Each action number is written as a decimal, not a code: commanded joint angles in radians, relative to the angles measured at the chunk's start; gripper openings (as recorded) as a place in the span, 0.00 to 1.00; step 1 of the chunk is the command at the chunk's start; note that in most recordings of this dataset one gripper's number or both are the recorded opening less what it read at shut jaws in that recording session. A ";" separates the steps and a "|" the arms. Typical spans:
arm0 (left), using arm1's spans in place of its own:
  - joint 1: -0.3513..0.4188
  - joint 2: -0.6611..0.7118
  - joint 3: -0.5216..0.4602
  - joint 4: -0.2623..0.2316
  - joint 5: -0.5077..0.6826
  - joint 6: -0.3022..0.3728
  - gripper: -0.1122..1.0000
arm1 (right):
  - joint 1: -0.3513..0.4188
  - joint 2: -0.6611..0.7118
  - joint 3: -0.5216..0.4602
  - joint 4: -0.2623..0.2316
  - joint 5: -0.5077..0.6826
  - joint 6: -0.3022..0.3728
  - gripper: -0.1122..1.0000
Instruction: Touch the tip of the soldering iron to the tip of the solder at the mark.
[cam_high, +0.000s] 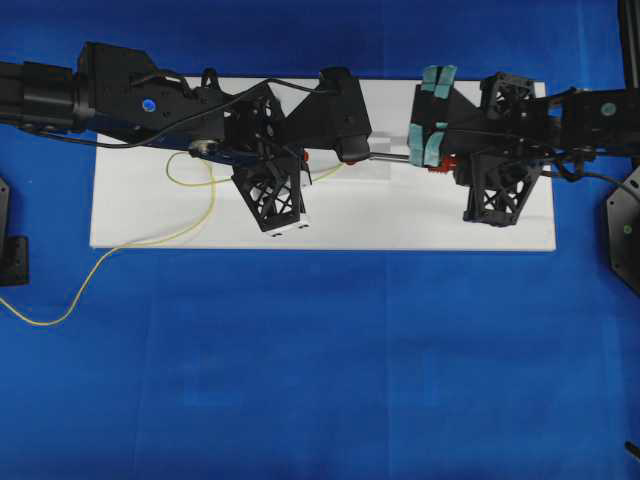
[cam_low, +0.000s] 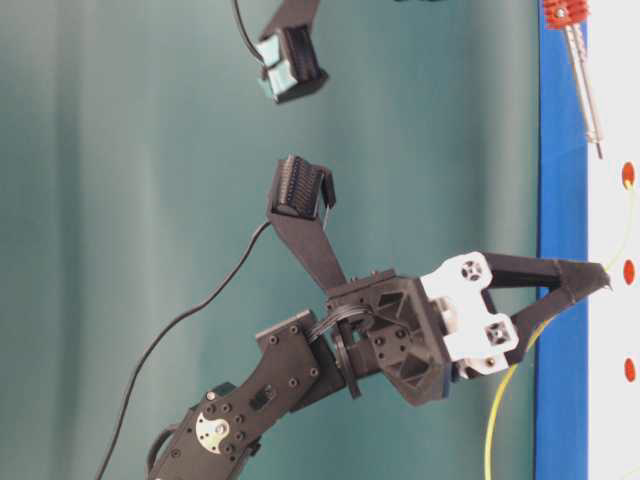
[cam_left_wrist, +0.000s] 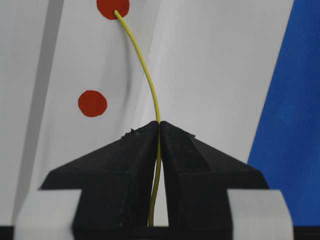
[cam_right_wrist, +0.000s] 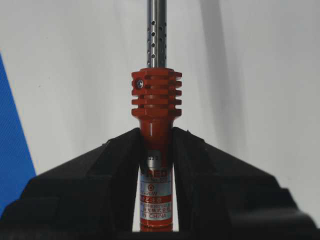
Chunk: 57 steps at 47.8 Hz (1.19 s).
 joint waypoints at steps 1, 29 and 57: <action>0.002 -0.014 -0.023 0.003 -0.003 0.000 0.12 | 0.000 0.006 -0.032 -0.003 -0.006 -0.002 0.16; 0.000 -0.015 -0.020 0.003 -0.002 -0.003 0.12 | 0.000 0.043 -0.043 -0.005 -0.006 -0.003 0.16; 0.002 -0.012 -0.029 0.003 -0.002 -0.002 0.12 | 0.000 0.044 -0.043 -0.005 -0.012 -0.006 0.16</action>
